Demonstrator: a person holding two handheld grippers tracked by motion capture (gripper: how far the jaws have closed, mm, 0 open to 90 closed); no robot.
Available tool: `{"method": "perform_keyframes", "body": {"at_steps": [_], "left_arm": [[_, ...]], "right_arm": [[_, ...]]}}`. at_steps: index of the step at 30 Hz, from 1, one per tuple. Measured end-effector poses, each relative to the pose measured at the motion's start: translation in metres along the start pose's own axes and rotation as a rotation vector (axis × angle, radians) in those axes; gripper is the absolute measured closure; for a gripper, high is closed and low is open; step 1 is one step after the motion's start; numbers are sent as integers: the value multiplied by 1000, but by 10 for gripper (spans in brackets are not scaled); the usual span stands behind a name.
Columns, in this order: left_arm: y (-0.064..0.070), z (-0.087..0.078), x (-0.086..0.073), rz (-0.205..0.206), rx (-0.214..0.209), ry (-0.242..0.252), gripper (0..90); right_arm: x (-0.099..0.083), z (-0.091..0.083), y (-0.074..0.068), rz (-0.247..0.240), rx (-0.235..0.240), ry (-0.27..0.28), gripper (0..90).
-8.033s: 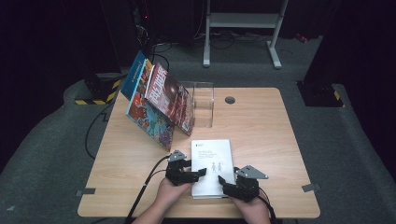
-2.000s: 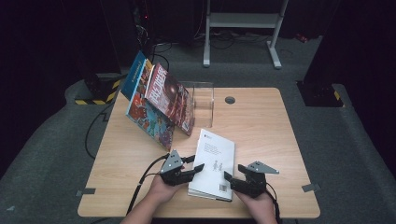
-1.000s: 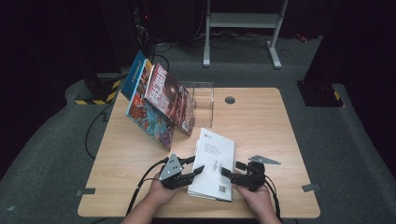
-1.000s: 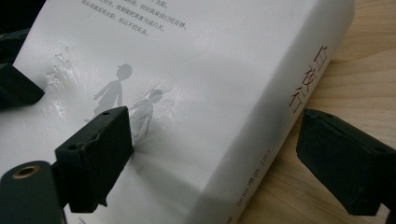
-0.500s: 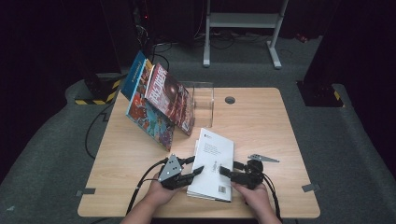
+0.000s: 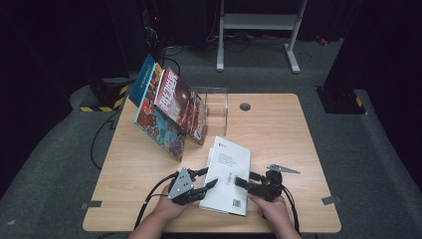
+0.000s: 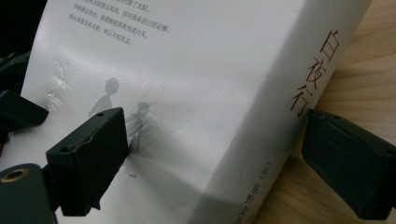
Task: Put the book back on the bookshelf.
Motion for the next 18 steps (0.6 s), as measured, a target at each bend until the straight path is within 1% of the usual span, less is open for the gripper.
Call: {"method": "perform_keyframes", "body": {"at_steps": [3,6,9,12,13,15,17,18], "left_arm": [[0,0,0,6,-1,2,546],[0,0,0,12,1,1,547],[0,-1,1,17,1,7,546],[1,-2,1,32,1,12,547],[2,-3,2,43,1,22,546],[3,-4,4,58,-4,35,547],[4,-5,4,60,-12,42,547],[4,-5,4,61,-12,43,547]], "right_arm": [[0,0,0,1,4,-1,69],[0,0,0,13,11,-2,68],[0,0,0,6,18,-3,67],[0,0,0,11,25,-3,67],[0,0,0,12,29,-3,66],[1,-1,-1,16,44,1,67],[1,-2,-3,29,79,-7,71],[1,-2,-3,37,89,-11,71]]}}
Point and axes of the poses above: each handheld gripper's, and its own axes: z roughly forward along the jaws, x roughly out of its top, y roughly to its right, the point moved 10 cm from there along z, roughly forward along the jaws, and after that the axes turned 3 degrees about x, right-handed, at the moved point
